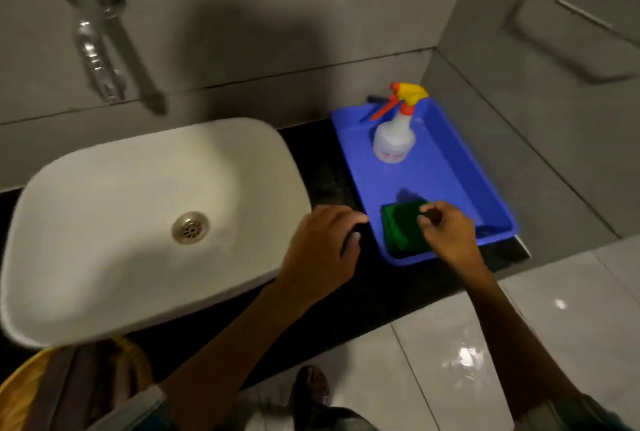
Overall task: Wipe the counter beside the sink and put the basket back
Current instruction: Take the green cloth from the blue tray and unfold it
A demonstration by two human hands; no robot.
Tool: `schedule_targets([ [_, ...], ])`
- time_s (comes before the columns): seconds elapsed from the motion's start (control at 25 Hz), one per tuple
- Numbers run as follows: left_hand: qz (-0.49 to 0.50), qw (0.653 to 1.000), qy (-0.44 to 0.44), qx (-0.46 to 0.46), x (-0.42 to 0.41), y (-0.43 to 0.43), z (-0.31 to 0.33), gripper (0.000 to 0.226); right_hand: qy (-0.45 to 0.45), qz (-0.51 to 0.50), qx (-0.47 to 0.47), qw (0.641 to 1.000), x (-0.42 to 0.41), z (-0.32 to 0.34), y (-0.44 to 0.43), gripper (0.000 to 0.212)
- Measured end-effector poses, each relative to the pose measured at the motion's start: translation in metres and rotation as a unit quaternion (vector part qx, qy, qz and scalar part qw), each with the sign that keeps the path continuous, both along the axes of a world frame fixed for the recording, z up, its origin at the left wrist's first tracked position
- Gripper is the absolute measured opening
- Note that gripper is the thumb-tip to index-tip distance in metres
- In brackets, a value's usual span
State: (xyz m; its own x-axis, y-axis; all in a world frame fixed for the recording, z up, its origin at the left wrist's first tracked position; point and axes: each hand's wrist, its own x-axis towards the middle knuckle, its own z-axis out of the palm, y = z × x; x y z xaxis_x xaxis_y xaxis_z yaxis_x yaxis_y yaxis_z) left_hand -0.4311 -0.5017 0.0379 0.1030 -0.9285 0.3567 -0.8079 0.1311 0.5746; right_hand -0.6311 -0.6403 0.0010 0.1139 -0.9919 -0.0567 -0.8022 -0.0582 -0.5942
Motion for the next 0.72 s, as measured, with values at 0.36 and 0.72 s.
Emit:
schedule_targets([
  [0.36, -0.184, 0.927, -0.193, 0.262, -0.071, -0.098, -0.090, 0.052, 0.019, -0.009, 0.206, 0.978, -0.016, -0.061, -0.090, 0.056],
  [0.72, -0.148, 0.968, -0.063, 0.192, -0.046, -0.075, -0.066, 0.042, -0.155, -0.032, 0.206, 0.966, 0.004, -0.027, -0.047, 0.030],
])
